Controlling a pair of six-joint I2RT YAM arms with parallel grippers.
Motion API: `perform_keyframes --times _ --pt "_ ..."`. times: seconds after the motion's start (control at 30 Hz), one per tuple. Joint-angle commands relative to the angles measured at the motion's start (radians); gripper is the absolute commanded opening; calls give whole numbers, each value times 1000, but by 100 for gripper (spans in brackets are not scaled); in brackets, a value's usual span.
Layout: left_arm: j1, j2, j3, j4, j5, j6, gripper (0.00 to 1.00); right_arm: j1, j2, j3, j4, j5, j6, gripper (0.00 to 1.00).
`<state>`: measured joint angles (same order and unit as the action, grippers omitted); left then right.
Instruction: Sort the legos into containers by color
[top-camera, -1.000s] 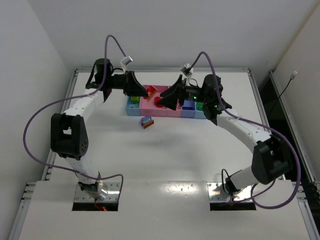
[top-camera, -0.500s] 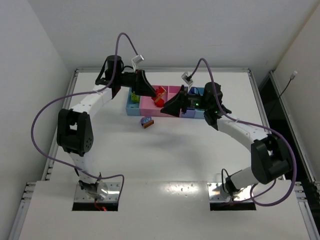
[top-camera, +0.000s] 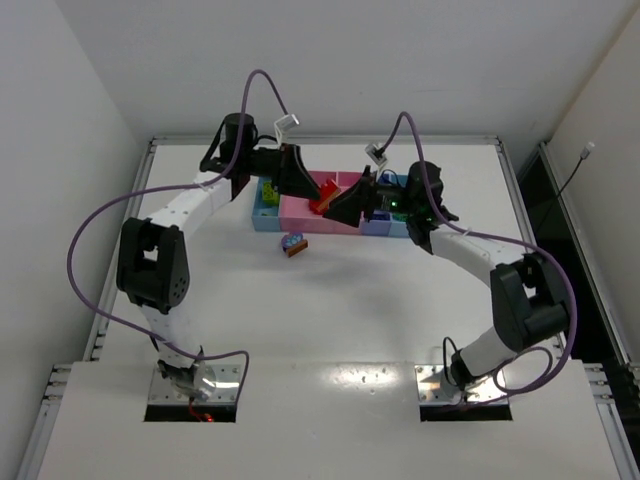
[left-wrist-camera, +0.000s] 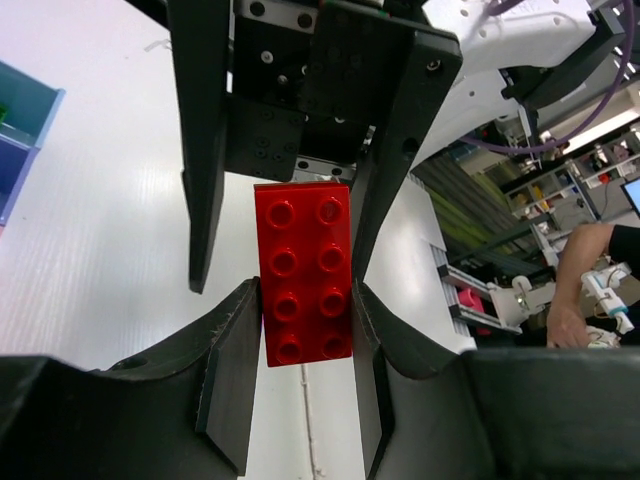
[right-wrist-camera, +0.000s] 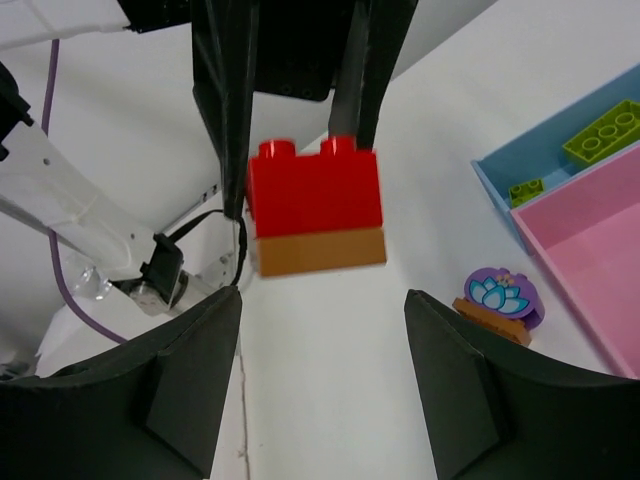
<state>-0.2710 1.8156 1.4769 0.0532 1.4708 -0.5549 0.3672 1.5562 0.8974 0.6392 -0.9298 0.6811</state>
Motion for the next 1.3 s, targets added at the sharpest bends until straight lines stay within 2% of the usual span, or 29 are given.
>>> perform_keyframes --times 0.0,0.27,0.33,0.43,0.47,0.57,0.6,0.7,1.03,1.27 --pt "-26 -45 -10 19 151 -8 0 -11 18 66 117 -33 -22 69" --pt "-37 -55 -21 28 151 -17 0 -20 27 86 137 -63 -22 69" --pt "-37 -46 -21 28 151 -17 0 -20 27 86 137 -63 -22 64" --pt "-37 -45 -21 28 151 -17 0 -20 36 95 146 -72 -12 40" --pt "-37 -45 -21 28 151 -17 0 -20 45 95 146 -82 -3 27" --pt "-37 -45 -12 28 151 -17 0 -20 58 104 146 -112 6 15" --pt "-37 -36 -12 28 151 -17 0 -20 58 104 146 -112 6 8" --pt "-19 -36 -3 28 151 -17 0 -20 58 104 157 -122 6 0" --pt "87 -7 34 5 151 15 0 -20 -13 5 113 -162 -38 0" --pt "127 -7 54 -15 151 35 0 -40 -82 -66 -39 -172 -181 0"
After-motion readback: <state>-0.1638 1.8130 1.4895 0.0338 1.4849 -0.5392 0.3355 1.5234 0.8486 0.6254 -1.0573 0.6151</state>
